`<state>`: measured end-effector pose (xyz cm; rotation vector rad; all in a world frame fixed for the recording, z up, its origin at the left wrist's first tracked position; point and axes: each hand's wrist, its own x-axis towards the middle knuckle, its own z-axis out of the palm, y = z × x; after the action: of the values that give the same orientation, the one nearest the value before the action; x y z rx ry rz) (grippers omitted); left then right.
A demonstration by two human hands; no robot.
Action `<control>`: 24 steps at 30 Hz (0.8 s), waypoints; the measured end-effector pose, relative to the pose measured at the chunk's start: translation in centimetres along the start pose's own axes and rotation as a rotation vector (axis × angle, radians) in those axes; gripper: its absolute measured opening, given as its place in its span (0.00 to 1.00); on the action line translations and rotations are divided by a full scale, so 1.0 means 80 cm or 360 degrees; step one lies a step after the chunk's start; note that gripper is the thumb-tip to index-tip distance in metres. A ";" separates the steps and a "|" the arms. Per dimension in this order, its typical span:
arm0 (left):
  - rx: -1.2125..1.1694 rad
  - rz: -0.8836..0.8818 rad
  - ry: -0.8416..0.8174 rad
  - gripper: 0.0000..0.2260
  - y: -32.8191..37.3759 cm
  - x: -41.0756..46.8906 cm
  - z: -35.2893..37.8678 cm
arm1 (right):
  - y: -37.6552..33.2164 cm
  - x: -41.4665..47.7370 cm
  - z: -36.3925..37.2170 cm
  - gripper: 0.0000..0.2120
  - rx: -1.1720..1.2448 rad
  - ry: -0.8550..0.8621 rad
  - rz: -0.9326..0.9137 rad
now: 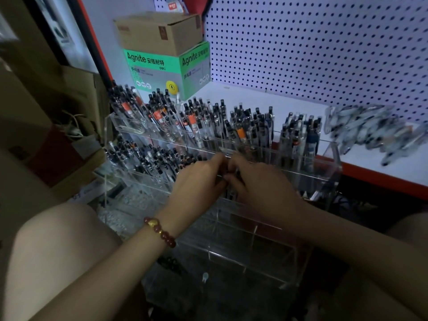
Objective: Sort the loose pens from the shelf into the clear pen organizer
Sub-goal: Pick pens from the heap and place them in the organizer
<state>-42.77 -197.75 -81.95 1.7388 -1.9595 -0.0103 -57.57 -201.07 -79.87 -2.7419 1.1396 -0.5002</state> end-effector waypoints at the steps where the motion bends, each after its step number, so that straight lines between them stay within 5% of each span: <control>1: 0.0011 -0.0017 0.0013 0.11 0.001 0.000 0.001 | 0.000 0.000 -0.001 0.11 0.0066 -0.0043 0.0034; 9: -0.0199 -0.0150 0.0112 0.09 0.002 -0.002 0.002 | 0.001 -0.009 -0.007 0.24 0.0193 -0.0236 -0.0024; 20: -0.0437 -0.0173 0.0019 0.13 -0.005 -0.005 -0.025 | 0.007 -0.007 0.006 0.23 0.0009 -0.0141 -0.0121; 24: -0.0441 -0.0109 -0.0063 0.17 -0.004 -0.009 -0.016 | 0.015 -0.007 0.016 0.24 0.0264 -0.0223 -0.0226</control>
<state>-41.94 -196.70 -81.20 1.6314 -1.8262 -0.3267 -58.28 -201.49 -81.46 -2.6767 0.8369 -0.3916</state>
